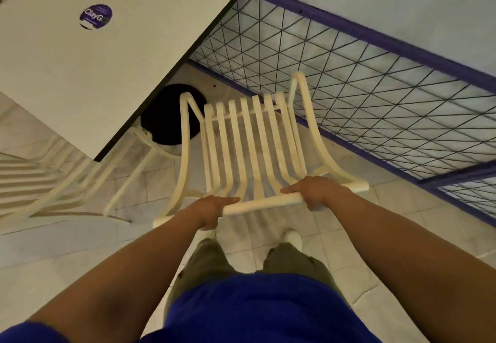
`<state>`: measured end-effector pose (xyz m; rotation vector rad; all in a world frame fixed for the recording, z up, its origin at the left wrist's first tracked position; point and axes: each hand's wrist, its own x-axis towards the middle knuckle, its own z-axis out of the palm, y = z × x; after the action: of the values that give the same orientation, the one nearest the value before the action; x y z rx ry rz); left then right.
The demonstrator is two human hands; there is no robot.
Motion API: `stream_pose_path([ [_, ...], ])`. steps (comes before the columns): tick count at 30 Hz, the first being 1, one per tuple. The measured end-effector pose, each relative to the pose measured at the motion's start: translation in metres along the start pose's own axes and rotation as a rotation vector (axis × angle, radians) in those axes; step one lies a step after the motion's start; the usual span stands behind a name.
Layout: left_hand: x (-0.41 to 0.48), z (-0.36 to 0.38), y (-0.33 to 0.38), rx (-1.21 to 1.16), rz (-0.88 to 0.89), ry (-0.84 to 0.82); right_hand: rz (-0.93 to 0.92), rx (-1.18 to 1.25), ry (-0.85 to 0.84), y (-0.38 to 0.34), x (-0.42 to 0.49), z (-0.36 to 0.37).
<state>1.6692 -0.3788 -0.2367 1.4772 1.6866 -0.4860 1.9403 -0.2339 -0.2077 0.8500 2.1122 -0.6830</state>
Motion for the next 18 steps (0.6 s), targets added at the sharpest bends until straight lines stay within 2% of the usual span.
stream_pose_path([
  [7,0.007,0.006,0.027,-0.096,-0.035,0.022,-0.036,-0.059,-0.015,0.026,0.0,-0.018],
  [14,0.004,-0.001,0.03,-0.182,0.065,-0.012,0.038,-0.043,0.01,0.023,0.0,-0.011],
  [18,0.007,-0.002,0.035,-0.17,0.105,0.021,0.068,-0.033,0.008,0.022,0.002,-0.011],
])
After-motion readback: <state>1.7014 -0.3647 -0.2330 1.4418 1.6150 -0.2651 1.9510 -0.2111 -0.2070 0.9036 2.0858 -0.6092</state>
